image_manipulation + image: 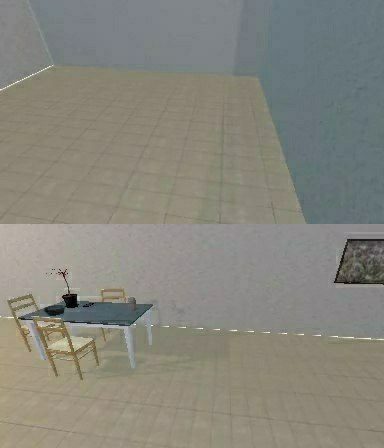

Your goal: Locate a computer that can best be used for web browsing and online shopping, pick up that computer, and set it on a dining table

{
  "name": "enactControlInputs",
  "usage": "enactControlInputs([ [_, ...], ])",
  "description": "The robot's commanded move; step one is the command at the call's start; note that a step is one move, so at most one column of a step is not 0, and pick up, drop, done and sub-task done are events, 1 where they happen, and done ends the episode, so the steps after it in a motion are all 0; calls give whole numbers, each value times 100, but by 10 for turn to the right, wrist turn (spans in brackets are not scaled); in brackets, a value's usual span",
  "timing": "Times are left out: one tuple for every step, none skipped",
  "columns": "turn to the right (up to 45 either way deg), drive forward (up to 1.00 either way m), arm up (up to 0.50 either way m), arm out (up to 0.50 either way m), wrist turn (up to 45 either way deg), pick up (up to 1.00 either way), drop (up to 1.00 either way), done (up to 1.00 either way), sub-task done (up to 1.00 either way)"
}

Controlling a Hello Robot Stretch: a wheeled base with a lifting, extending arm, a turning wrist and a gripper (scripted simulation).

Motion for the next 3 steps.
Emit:
enactControlInputs([
  [60, 0, 0, 0, 0, 0, 0, 0, 0],
  [0, 75, 0, 0, 0, 0, 0, 0, 0],
  [-450, 0, 0, 0, 0, 0, 0, 0, 0],
])
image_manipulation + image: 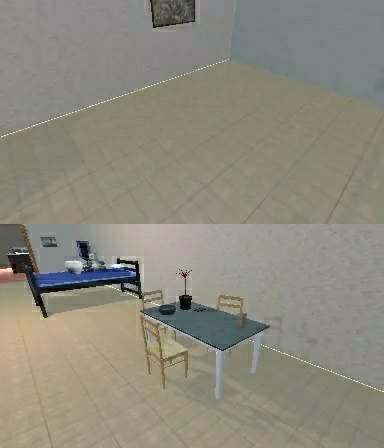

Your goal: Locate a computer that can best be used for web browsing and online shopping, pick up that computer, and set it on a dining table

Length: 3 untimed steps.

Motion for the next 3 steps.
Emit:
enactControlInputs([
  [-270, 0, 0, 0, 0, 0, 0, 0, 0],
  [0, 85, 0, 0, 0, 0, 0, 0, 0],
  [-210, 0, 0, 0, 0, 0, 0, 0, 0],
])
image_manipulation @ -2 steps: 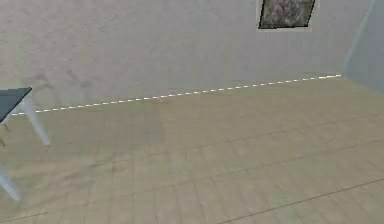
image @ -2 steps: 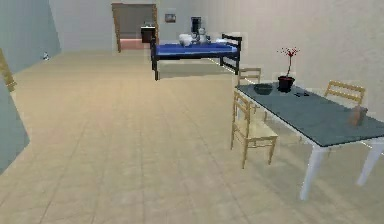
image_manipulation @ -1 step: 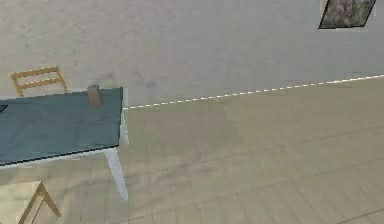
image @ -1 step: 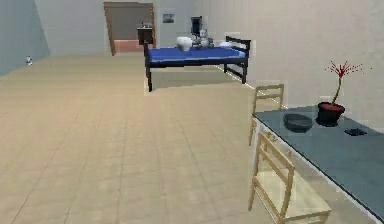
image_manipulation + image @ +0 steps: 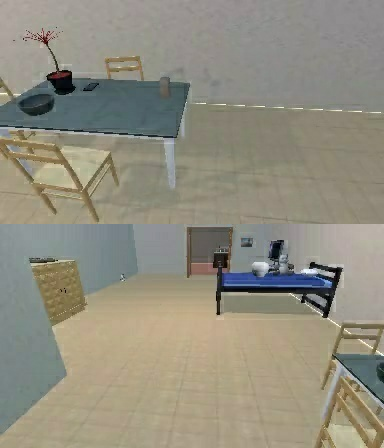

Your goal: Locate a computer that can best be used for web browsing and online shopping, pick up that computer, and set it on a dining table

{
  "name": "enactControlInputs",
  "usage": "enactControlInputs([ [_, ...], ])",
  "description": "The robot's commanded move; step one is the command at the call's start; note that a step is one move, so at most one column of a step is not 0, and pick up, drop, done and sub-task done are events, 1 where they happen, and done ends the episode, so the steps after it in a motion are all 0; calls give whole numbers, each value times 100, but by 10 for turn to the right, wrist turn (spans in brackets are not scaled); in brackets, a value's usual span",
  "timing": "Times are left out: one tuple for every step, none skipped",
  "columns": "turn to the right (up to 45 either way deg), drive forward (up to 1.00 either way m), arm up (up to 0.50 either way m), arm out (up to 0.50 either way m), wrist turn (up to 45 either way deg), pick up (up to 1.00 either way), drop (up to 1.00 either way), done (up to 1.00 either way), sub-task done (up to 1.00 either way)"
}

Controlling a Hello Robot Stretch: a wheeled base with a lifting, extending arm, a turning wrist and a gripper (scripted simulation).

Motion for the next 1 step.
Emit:
enactControlInputs([
  [0, 100, 0, 0, 0, 0, 0, 0, 0],
])
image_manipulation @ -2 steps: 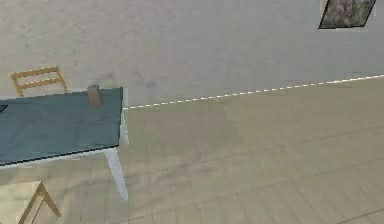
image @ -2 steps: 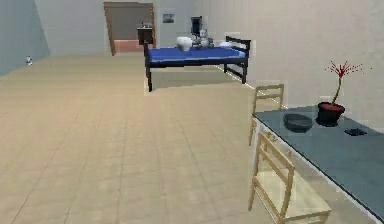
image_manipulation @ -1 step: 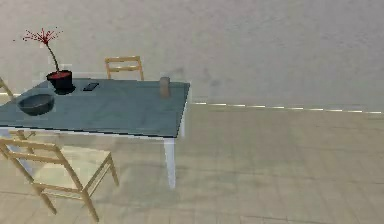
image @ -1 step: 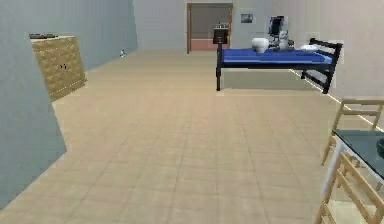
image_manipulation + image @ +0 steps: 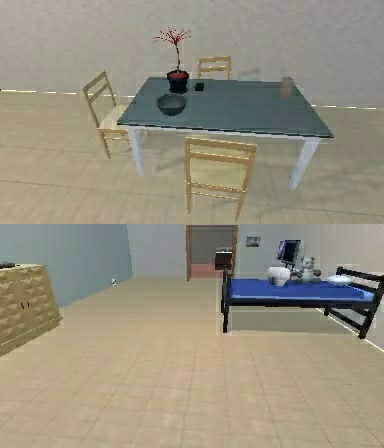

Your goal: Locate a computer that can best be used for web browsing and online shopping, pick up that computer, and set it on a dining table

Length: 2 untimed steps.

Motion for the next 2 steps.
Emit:
enactControlInputs([
  [0, 100, 0, 0, 0, 0, 0, 0, 0],
  [-30, 0, 0, 0, 0, 0, 0, 0, 0],
])
